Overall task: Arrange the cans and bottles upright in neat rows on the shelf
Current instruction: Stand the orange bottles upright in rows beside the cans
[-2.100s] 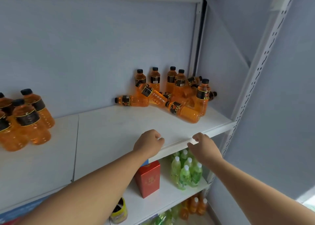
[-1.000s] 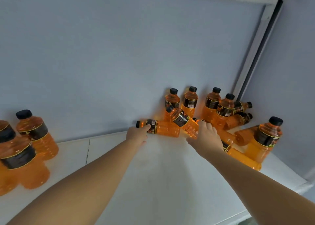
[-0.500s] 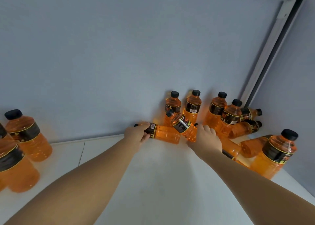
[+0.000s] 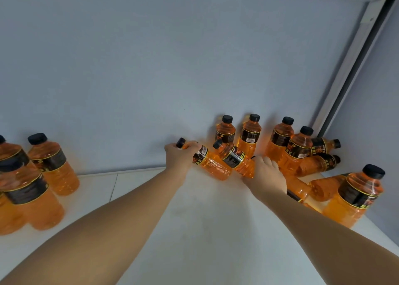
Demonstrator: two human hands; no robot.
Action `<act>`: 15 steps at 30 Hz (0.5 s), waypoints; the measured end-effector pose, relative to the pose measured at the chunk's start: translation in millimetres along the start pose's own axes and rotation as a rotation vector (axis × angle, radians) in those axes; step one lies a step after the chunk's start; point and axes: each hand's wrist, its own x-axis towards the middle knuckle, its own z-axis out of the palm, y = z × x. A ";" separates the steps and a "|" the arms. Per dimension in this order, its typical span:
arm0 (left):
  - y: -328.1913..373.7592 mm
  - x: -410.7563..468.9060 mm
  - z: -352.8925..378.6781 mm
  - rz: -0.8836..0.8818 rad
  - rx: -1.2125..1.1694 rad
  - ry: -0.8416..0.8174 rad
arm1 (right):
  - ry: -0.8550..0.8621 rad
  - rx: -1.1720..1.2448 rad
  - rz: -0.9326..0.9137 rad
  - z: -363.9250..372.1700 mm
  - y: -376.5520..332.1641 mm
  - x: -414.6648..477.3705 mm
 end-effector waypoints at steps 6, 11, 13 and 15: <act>19.1 -16.4 -9.3 0.233 0.182 0.023 | 0.060 0.115 -0.021 -7.0 -13.7 -7.5; 28.2 -30.8 -29.4 0.365 0.380 -0.002 | 0.087 0.324 -0.034 -7.6 -33.3 -24.4; 30.8 -40.2 -38.1 0.400 0.395 -0.003 | 0.055 0.405 -0.001 -5.4 -41.9 -35.0; 31.4 -49.4 -47.5 0.428 0.406 -0.020 | 0.022 0.451 0.058 -1.8 -51.3 -46.8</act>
